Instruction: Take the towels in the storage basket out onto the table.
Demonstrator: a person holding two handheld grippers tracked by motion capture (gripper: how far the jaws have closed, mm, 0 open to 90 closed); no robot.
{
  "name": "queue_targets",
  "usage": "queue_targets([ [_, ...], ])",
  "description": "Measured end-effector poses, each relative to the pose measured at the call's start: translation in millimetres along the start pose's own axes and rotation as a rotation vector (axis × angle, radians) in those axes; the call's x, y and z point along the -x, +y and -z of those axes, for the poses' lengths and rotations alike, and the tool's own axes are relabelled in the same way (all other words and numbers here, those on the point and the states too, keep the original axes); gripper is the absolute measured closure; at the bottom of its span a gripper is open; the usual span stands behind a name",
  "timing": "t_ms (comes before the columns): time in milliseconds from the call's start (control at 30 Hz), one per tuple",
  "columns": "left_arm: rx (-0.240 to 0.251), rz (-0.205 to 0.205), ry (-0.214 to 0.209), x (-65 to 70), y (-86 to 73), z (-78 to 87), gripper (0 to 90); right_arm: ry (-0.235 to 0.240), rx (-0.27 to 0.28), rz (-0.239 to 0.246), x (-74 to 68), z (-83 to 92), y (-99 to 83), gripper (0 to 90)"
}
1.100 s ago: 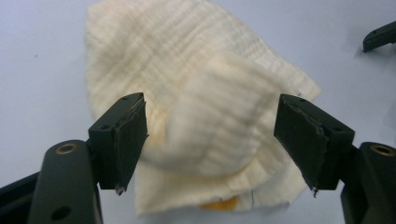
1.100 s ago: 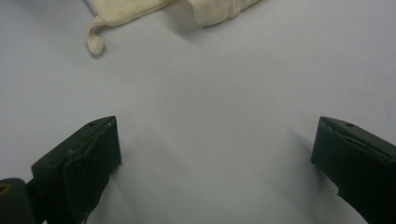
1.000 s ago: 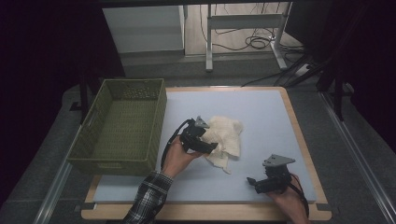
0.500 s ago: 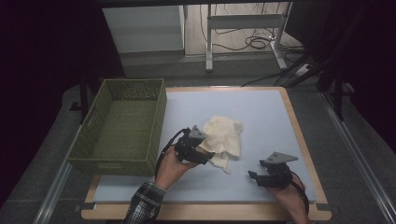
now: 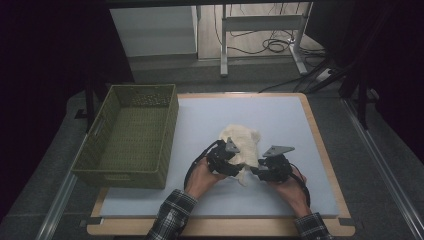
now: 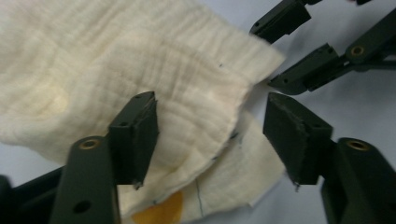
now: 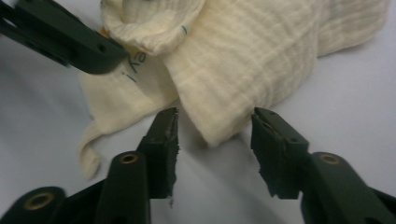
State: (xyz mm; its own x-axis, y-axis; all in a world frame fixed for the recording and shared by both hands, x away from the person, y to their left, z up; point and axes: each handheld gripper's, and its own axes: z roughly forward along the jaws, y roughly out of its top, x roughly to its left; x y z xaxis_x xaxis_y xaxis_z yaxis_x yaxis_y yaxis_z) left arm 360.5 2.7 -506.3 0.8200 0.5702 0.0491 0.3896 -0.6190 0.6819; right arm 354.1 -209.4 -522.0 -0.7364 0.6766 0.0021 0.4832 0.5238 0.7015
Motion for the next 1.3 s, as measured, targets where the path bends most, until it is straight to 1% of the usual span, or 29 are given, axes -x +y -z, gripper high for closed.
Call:
queue_targets([
  [33,-0.003,0.000,0.014,-0.2,-0.8,-2.6,44.4,-0.009,-0.002,0.004,0.1,-2.4,0.2,62.4],
  [67,-0.006,0.001,0.016,-1.3,-1.7,-3.9,51.2,-0.015,-0.001,0.006,0.4,-4.1,0.5,68.2],
  [100,-0.005,0.005,0.010,-2.9,-2.4,-4.2,58.8,-0.019,0.000,0.009,1.1,-4.1,1.1,75.1],
  [133,0.003,0.015,0.001,-4.7,-3.1,-3.7,65.3,-0.010,0.002,0.007,2.1,-3.3,2.0,79.4],
  [200,0.025,0.029,-0.013,-8.6,-4.2,0.5,78.8,0.002,0.016,0.003,3.7,0.2,4.1,84.4],
  [267,0.045,0.043,-0.017,-14.6,-4.6,8.0,84.3,0.001,0.022,0.004,6.0,5.6,7.0,85.3],
  [300,0.058,0.058,-0.015,-18.1,-4.7,12.3,85.6,0.001,0.026,0.006,7.9,8.6,8.6,85.5],
  [333,0.064,0.064,-0.009,-22.4,-4.9,17.2,86.7,0.000,0.028,0.004,10.0,11.9,10.3,85.5],
  [400,0.086,0.091,0.006,-31.9,-5.4,26.8,87.8,-0.001,0.035,-0.006,14.8,18.2,13.4,85.5],
  [467,0.091,0.105,0.020,-39.7,-5.9,33.1,88.1,-0.006,0.038,-0.018,19.8,23.9,16.1,85.6],
  [567,0.098,0.130,0.050,-53.7,-6.3,40.2,88.3,-0.033,0.036,-0.018,27.8,31.4,19.6,85.6],
  [633,0.100,0.153,0.070,-62.9,-5.6,44.4,88.4,-0.054,0.035,-0.023,34.8,36.7,21.1,85.6],
  [700,0.107,0.166,0.083,-71.3,-4.3,48.5,88.5,-0.073,0.038,-0.032,41.9,43.4,22.0,85.6],
  [800,0.120,0.183,0.100,-80.1,-2.2,55.3,88.6,-0.094,0.048,-0.045,51.4,55.9,22.4,85.6],
  [867,0.131,0.192,0.102,-83.9,-0.9,60.9,88.5,-0.104,0.060,-0.055,56.5,65.3,21.8,85.6],
  [933,0.155,0.199,0.093,-84.1,0.8,67.0,88.5,-0.112,0.069,-0.060,60.1,75.1,20.4,85.5],
  [1033,0.183,0.192,0.069,-78.4,3.3,77.2,88.5,-0.120,0.083,-0.062,61.7,90.9,15.7,85.6],
  [1167,0.199,0.162,0.029,-63.3,5.1,88.9,88.5,-0.122,0.083,-0.064,60.8,109.0,3.2,85.5],
  [1267,0.205,0.139,-0.007,-49.6,2.5,96.1,88.4,-0.107,0.081,-0.072,56.9,120.2,-9.1,85.5],
  [1300,0.207,0.131,-0.018,-44.9,0.5,98.2,88.4,-0.102,0.084,-0.067,55.2,123.7,-13.4,85.5],
])
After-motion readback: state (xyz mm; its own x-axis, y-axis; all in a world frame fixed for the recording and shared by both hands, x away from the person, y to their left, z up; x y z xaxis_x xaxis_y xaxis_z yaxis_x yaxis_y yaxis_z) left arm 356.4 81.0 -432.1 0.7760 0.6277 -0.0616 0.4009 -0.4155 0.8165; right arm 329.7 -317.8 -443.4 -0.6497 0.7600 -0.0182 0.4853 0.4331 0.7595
